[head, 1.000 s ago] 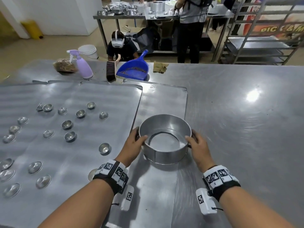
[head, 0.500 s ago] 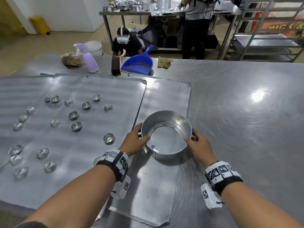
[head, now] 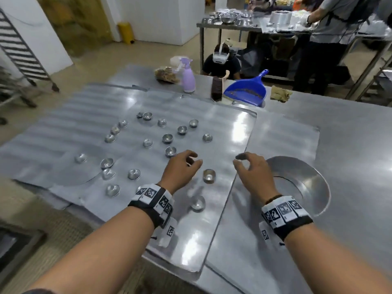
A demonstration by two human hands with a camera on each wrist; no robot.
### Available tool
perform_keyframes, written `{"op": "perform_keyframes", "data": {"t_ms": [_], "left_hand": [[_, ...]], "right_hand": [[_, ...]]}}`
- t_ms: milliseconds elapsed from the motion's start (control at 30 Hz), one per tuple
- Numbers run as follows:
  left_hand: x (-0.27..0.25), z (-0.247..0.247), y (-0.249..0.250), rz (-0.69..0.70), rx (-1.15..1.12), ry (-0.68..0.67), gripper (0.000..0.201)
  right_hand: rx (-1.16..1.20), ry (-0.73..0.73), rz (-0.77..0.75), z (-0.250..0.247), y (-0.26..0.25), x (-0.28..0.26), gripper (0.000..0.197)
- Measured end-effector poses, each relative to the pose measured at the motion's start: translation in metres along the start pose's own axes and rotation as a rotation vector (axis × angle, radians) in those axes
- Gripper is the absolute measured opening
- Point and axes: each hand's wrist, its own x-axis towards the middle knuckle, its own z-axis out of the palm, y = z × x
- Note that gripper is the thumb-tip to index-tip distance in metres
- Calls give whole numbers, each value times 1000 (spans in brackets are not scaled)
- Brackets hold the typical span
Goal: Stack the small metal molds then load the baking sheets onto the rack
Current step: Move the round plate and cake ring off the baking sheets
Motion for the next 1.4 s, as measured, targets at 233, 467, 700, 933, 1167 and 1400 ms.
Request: {"op": "perform_keyframes", "data": {"t_ms": [233,467,700,933,1167,1400], "left_hand": [[-13,-166,-129,-221,30,196,22],[-16,-291,-250,-409,133,278,30],[-2,-353,-311,-515,89,267,36],[20,-366,-335,-559,65,146,58],[40,-359,-345,-552,-6,145,64],[46,-360,-357,-555,-64,142,54]], "right_hand": [[94,-197,-72,164,-143,16,20],[112,-335,-87,288,-247,25,17],[10,-422,-80,352,-297,42,22],[-145,-461,-103,384,-298,65,32],[-306,-592,-126,394,-281,86,63],[-208,-637,-293,434,-328,99,55]]}}
